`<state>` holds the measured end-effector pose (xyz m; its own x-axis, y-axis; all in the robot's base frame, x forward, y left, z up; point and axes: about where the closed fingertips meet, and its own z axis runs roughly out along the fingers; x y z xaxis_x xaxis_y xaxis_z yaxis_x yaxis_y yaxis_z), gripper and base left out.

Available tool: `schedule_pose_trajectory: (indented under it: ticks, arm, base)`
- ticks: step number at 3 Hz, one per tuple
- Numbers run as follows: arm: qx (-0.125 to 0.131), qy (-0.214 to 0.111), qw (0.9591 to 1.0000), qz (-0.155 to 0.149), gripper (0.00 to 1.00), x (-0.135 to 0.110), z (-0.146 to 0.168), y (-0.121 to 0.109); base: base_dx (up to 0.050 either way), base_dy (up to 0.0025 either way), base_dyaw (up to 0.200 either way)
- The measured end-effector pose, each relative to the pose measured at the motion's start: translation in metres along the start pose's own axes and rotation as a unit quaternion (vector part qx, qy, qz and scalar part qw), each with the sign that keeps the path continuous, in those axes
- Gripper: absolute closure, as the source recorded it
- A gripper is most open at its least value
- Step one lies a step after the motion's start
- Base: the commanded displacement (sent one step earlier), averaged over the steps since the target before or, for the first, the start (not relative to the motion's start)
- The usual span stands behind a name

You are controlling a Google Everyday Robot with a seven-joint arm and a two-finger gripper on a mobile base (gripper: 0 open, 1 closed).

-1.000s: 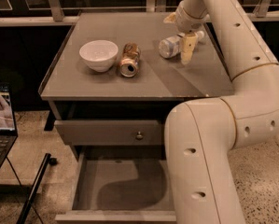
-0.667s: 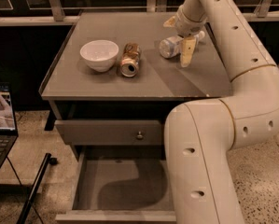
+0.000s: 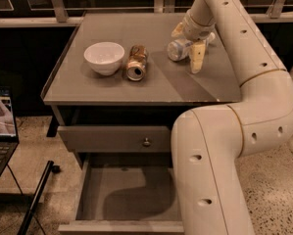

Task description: Place blue plastic bottle into middle drawer

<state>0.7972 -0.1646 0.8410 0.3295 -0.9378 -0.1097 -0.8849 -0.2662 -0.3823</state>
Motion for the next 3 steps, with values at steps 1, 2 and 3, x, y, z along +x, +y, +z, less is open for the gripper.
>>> schedule_pose_trajectory:
  ticks: [1, 2, 3]
  arm:
    - [0.0, 0.0, 1.0, 0.0, 0.41, 0.0, 0.0001, -0.0001]
    - [0.0, 0.0, 1.0, 0.0, 0.66, 0.0, 0.0001, -0.0001]
    - [0.0, 0.0, 1.0, 0.0, 0.87, 0.0, 0.0001, -0.0001]
  base:
    - [0.0, 0.0, 0.0]
    - [0.0, 0.0, 0.0]
    - [0.0, 0.0, 0.0]
